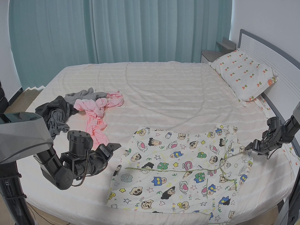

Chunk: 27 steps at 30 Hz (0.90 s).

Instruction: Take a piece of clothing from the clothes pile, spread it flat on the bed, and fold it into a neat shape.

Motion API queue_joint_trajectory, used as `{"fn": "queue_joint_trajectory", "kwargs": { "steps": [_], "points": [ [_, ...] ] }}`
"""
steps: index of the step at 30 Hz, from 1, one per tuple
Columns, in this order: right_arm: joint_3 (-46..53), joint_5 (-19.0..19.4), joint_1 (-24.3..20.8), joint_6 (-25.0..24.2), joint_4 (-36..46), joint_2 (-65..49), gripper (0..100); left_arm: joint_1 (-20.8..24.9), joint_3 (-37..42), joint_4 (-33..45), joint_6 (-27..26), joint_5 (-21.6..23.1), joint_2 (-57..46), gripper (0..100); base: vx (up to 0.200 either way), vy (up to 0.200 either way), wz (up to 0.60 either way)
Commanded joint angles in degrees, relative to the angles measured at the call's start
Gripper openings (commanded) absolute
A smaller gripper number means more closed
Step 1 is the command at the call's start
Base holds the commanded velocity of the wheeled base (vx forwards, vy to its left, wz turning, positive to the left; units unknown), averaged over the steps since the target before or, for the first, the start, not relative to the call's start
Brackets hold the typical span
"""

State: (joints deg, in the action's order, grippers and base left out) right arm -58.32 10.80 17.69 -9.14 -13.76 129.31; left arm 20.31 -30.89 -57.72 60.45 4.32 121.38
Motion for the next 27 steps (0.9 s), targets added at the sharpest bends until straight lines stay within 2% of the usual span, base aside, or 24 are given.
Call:
{"fn": "queue_joint_trajectory", "kwargs": {
  "steps": [1, 4, 7, 9, 10, 14, 19, 22, 27],
  "points": [
    [13.4, 5.2, -3.9, -2.4, -8.6, -10.7, 100, 4.4, 1.5, 4.5, -5.3, 1.7, 2.1, 100, 0.000, 0.000, 0.00],
    [20.5, 7.0, -6.7, -5.3, -15.9, -14.1, 100, 6.0, 0.5, 6.4, -10.0, 1.1, 5.2, 100, 0.000, 0.000, 0.00],
    [26.9, 7.7, -10.1, -9.8, -23.9, -16.1, 100, 8.0, 0.2, 7.0, -10.4, 0.5, 6.0, 100, 0.000, 0.000, 0.00],
    [27.2, 7.7, -10.2, -9.9, -24.4, -16.1, 100, 8.0, 0.2, 7.1, -10.4, 0.5, 5.9, 100, 0.000, 0.000, 0.00],
    [31.1, 7.7, -12.8, -13.5, -30.9, -15.9, 100, 10.3, 0.9, 9.1, -10.5, -1.1, 5.6, 100, 0.000, 0.000, 0.00],
    [35.4, 7.7, -15.1, -17.2, -39.5, -14.2, 100, 11.2, 0.9, 13.1, -10.5, -5.1, 5.6, 100, 0.000, 0.000, 0.00],
    [38.8, 7.7, -15.8, -17.8, -47.8, -11.3, 100, 11.7, 2.0, 15.2, -10.8, -8.6, 5.7, 100, 0.000, 0.000, 0.00],
    [40.0, 7.8, -16.4, -17.8, -50.7, -9.8, 100, 12.0, 1.9, 15.4, -10.8, -9.1, 5.8, 100, 0.000, 0.000, 0.00],
    [40.6, 8.1, -16.5, -17.8, -52.6, -9.0, 100, 15.8, 1.9, 15.4, -9.6, -9.3, 5.3, 100, 0.000, 0.000, 0.00]
  ]
}}
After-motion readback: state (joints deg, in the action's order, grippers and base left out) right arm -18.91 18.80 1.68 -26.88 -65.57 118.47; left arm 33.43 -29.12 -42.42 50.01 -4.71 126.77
